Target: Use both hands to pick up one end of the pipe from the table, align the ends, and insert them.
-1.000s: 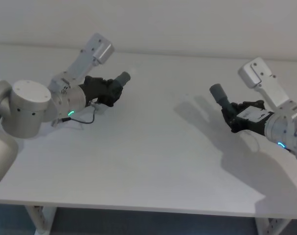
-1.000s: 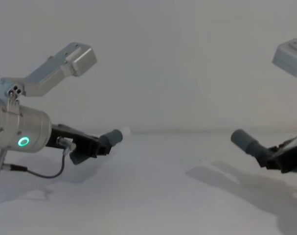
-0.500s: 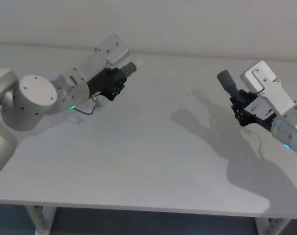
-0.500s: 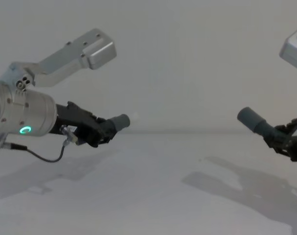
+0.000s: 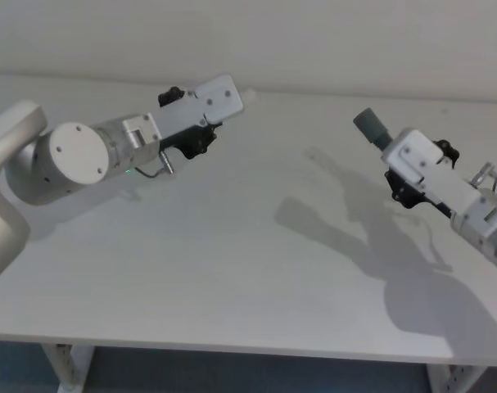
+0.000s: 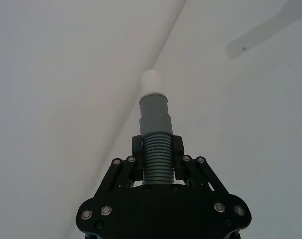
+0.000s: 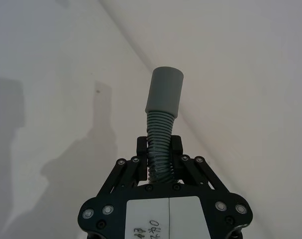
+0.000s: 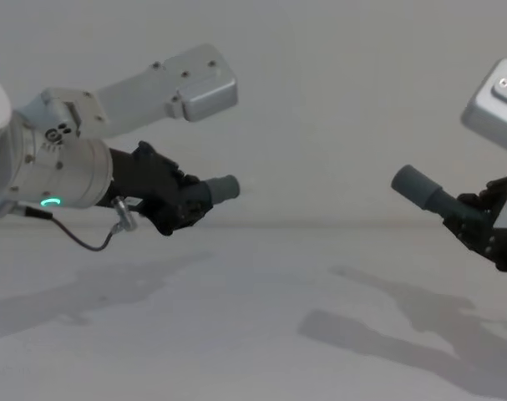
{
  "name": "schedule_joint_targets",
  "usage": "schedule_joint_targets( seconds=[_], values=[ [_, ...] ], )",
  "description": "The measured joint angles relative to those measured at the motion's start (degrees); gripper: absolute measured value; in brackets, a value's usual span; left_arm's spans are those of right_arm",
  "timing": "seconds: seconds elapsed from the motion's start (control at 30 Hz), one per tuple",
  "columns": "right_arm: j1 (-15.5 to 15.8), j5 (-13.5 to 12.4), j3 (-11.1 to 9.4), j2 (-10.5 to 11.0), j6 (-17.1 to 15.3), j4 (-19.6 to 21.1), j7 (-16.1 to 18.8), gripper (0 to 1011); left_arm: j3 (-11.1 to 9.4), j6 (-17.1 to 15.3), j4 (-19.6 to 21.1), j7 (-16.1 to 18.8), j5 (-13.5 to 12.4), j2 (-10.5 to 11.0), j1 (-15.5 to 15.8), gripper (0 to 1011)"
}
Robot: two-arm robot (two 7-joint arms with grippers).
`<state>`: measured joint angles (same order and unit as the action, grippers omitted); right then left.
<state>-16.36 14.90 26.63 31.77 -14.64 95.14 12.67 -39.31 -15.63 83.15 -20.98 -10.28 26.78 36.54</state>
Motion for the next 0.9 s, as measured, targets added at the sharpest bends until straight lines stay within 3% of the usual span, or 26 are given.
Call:
schedule_joint_targets(
  seconds=[0.3, 0.53, 0.77, 0.9],
  values=[
    [-1.6, 6.9, 3.7, 1.4, 4.0, -1.1, -0.4, 264, -4.1, 3.5, 1.5, -0.1, -7.0, 1.7, 2.5, 322],
    [-3.2, 11.3, 6.4, 1.8, 5.0, -2.0, 0.8, 263, -7.2, 6.9, 2.7, 0.1, -12.8, 3.1, 4.5, 322],
    [-3.9, 13.2, 7.2, 1.0, 4.6, -2.7, 1.4, 264, -10.4, 11.1, 4.2, 0.3, -18.8, 4.7, 6.6, 323],
    [-4.1, 13.6, 7.2, 0.3, 3.9, -3.0, 1.4, 263, -11.7, 12.8, 4.9, 0.3, -21.1, 5.4, 7.4, 322]
  ],
)
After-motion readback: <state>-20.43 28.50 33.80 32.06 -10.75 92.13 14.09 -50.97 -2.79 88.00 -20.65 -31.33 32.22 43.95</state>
